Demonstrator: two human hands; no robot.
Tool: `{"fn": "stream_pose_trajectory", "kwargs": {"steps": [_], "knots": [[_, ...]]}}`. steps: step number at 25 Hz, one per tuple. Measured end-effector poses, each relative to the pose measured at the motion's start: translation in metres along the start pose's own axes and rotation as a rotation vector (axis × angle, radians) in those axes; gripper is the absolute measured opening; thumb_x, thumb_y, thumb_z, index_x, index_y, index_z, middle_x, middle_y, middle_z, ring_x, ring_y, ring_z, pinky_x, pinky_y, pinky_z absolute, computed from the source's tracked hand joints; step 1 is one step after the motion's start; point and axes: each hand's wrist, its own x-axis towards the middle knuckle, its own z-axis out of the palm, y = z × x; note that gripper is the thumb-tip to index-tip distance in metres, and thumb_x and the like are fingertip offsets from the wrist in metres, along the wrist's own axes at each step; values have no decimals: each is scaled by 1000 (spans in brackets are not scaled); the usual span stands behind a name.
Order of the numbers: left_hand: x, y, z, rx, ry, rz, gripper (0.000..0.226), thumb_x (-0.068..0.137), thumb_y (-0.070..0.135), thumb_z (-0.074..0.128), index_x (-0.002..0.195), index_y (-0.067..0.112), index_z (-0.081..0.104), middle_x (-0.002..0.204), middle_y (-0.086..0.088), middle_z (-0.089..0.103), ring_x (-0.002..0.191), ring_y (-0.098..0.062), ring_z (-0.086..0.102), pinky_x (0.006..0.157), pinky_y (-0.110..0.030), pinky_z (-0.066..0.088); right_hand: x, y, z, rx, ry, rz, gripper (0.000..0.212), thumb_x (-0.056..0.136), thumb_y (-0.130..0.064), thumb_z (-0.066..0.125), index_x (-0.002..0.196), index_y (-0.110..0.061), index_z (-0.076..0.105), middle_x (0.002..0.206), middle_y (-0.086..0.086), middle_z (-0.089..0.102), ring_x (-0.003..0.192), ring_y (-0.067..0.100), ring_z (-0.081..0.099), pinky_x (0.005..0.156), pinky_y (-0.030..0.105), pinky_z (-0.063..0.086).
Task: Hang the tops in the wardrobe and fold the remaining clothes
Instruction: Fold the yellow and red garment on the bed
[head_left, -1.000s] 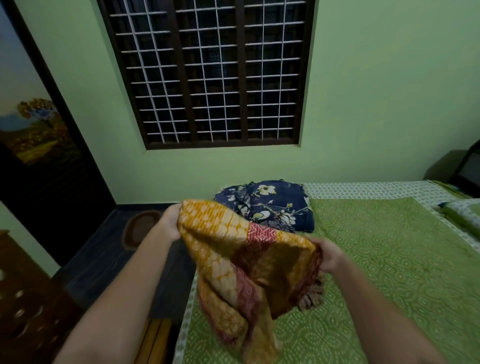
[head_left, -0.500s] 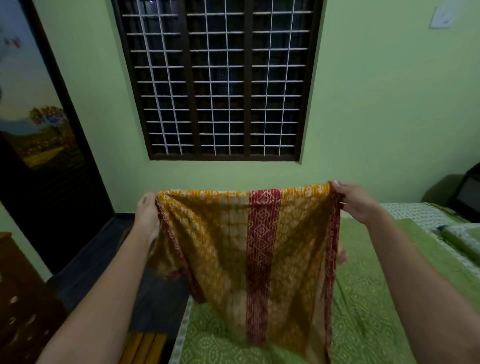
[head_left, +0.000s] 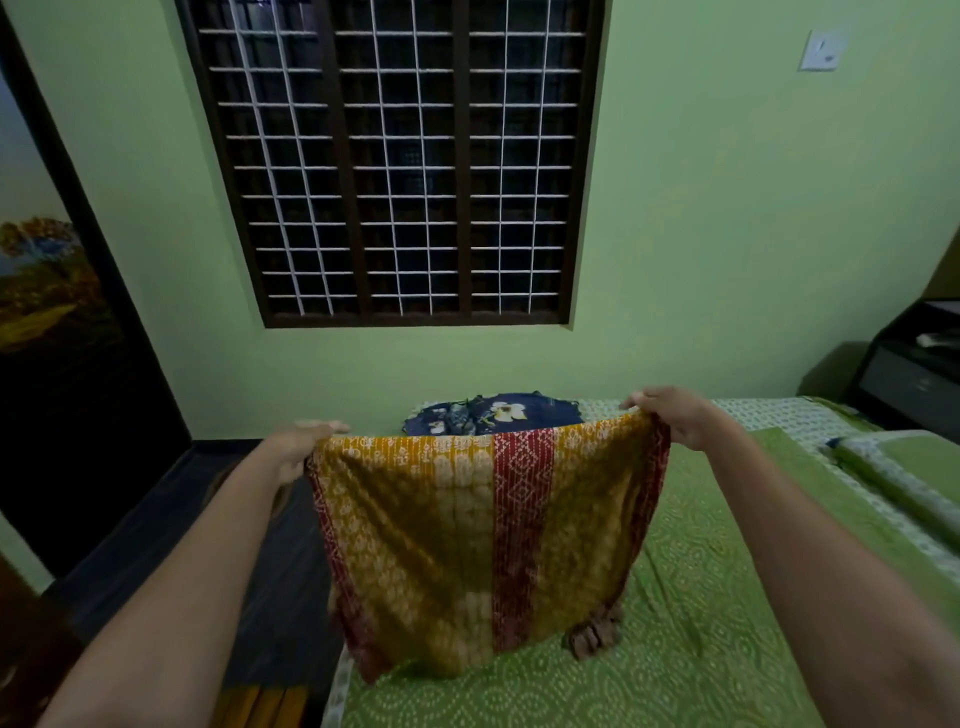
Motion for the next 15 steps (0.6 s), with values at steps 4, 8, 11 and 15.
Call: {"fn": "stream_pose_trajectory", "kwargs": {"steps": [4,8,11,15], "knots": [[0,-26,-12,59,-212,-108,45,73,26,73,112,4,69,105,-10,68,100,-21,61,92,-29,49,-8,24,-2,-498,-140,6,21,74,-15,81,90,-7,73,88,5,68,86,18,60,85,30,46],[2,-20,-6,487,-6,146,28,67,23,83,88,7,74,94,-10,69,94,-25,62,86,-35,49,-8,11,-4,-875,41,-152,23,79,-24,77,80,-2,69,76,6,60,76,19,53,56,26,35],[-4,22,-4,595,383,489,26,71,33,80,72,12,65,81,-7,59,85,-26,55,72,-35,44,-11,-27,-25,-640,386,-406,14,78,-23,77,79,-12,68,90,8,58,83,21,52,70,26,41],[6,41,-5,383,345,416,35,76,33,76,61,12,52,69,-4,52,80,-32,55,63,-33,39,-13,-30,-29,-219,402,-209,32,79,-35,75,74,-7,61,77,6,59,74,21,54,60,30,43]]}}
